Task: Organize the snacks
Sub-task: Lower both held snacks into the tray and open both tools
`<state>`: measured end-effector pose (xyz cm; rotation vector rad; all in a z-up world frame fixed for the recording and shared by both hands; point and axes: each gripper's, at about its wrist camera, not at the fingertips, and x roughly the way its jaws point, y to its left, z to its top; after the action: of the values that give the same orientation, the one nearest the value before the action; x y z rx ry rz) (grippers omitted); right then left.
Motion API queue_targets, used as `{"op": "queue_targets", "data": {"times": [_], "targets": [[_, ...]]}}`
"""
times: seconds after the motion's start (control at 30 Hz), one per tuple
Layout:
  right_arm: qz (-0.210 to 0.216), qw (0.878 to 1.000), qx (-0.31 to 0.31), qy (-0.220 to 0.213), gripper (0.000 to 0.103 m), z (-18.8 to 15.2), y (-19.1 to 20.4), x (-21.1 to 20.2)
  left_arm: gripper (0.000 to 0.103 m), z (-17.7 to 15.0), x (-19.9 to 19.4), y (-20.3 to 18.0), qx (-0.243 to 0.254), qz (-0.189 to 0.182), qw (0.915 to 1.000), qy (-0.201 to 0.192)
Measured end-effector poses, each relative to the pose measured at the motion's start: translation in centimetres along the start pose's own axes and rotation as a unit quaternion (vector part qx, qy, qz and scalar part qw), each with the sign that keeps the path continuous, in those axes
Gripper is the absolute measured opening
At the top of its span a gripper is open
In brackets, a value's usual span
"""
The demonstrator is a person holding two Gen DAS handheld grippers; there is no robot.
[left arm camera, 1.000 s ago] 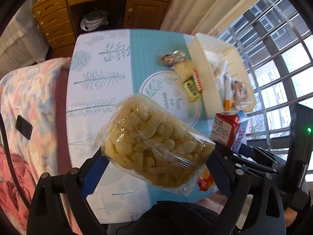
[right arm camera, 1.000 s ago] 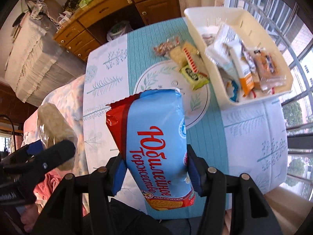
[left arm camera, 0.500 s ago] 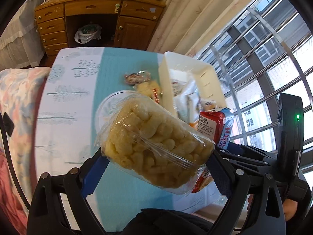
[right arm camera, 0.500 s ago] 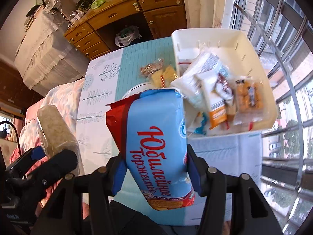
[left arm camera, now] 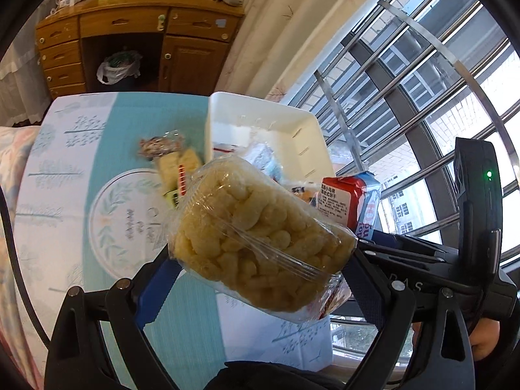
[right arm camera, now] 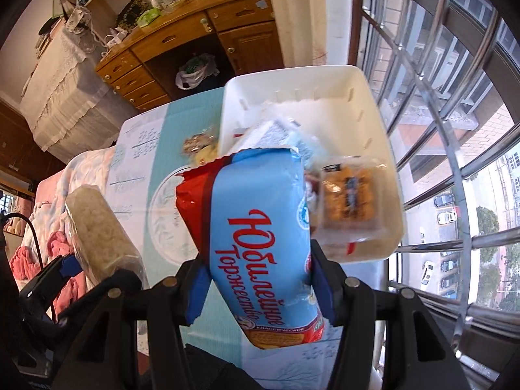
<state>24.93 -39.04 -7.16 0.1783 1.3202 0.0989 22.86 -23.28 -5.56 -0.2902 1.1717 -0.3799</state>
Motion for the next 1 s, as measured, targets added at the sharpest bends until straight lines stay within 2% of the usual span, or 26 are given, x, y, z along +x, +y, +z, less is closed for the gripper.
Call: {"op": "queue_targets", "data": {"times": [0.5, 0.67, 0.77, 1.0], "targets": [[-0.001, 0.999, 0.028, 0.043, 0.056, 2.5, -5.9, 3.1, 0.095, 2.9, 7.1, -2.7, -0.014, 0.004, 0.999, 0.041], [0.012, 0.998, 0.038, 0.055, 0.056, 2.7, -6.6, 3.9, 0.096, 3.0, 8.1, -2.5, -0.023, 0.006, 0.9984, 0.052], [0.018, 0.997, 0.041, 0.06, 0.057, 2.8, -6.9, 4.2, 0.101, 3.0, 8.4, -2.4, -0.026, 0.007, 0.998, 0.058], [0.029, 0.997, 0.052, 0.046, 0.06, 2.9, -7.3, 3.6, 0.102, 3.1, 8.1, -2.4, -0.026, -0.003, 0.9981, 0.056]]}}
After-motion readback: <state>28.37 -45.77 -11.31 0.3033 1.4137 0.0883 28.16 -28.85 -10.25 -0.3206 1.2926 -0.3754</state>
